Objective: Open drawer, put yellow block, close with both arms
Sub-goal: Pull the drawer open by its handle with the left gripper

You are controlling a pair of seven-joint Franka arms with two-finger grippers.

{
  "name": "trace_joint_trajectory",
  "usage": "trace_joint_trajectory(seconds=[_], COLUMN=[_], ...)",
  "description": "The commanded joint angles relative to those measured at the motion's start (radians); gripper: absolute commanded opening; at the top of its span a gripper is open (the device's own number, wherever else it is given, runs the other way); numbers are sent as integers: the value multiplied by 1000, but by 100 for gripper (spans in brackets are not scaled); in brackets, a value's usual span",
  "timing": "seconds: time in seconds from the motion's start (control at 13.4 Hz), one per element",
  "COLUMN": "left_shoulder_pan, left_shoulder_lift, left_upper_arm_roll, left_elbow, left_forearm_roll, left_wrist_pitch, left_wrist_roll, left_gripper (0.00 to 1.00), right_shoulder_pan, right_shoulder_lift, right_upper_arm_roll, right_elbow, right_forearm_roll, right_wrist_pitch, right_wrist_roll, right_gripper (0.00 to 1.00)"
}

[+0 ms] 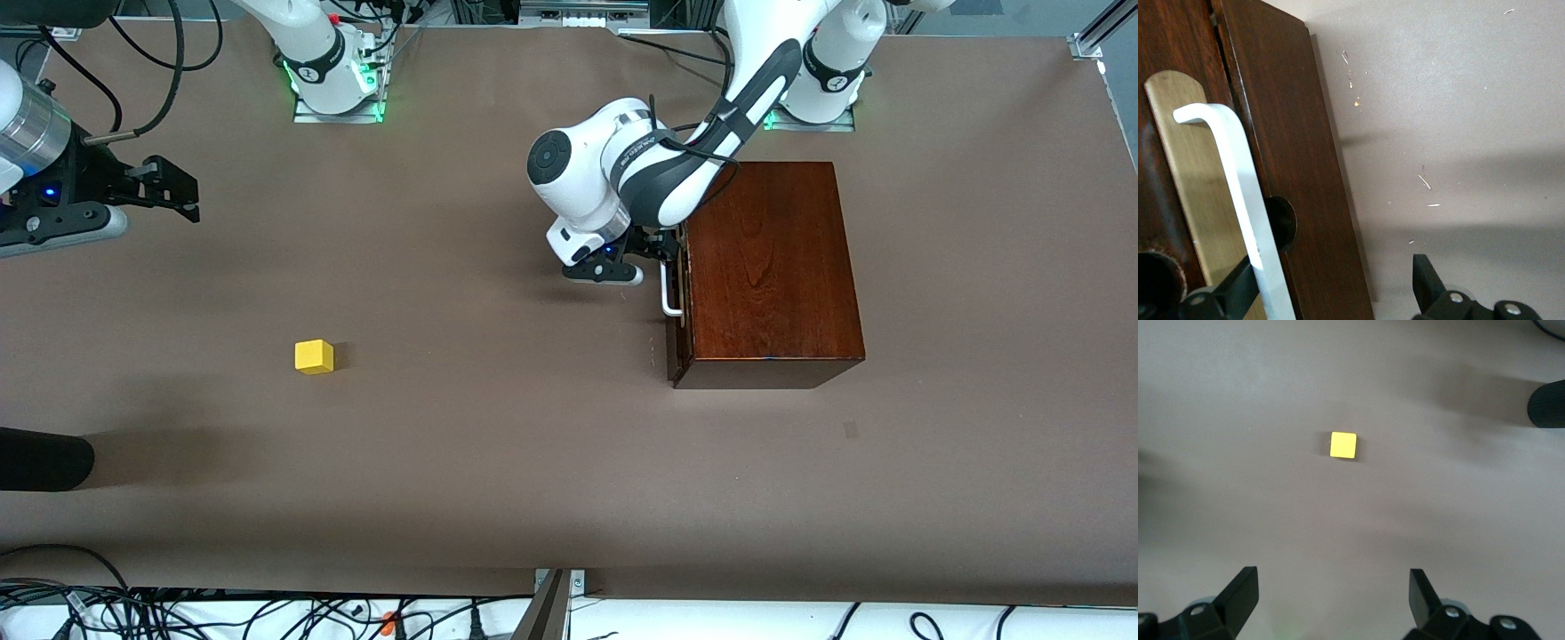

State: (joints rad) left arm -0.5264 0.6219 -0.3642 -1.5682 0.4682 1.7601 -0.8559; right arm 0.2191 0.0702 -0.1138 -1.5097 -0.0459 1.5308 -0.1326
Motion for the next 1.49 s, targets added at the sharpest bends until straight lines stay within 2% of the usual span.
trace_joint_trajectory(seconds=[0.0,0.45,0.67,0.9,1.42], left_shoulder_pan=[-1,-32,-66,-104,-106], left_shoulder_lift=[-11,6,15,68,67], left_upper_arm_roll=[-2,-2,-2,-1,-1], left_elbow=[-6,0,43,105,146], left_forearm_roll=[-60,-132,-163,-168,-184], left_wrist_pitch=[76,238,243,242,240], left_wrist_roll=[-8,-14,-15,-17,-23], left_gripper=[100,100,100,100,100], right_shoulder_pan=[3,3,3,3,3], right_shoulder_lift=[10,10,10,10,11], right_upper_arm_roll=[-4,-4,-4,-3,-4], right_elbow=[28,28,28,28,28], right_forearm_roll=[-11,-11,-12,-11,-11], right_wrist_pitch=[-23,-21,-21,-21,-21], right_wrist_roll=[-16,-15,-15,-15,-15], right_gripper=[100,100,100,100,100])
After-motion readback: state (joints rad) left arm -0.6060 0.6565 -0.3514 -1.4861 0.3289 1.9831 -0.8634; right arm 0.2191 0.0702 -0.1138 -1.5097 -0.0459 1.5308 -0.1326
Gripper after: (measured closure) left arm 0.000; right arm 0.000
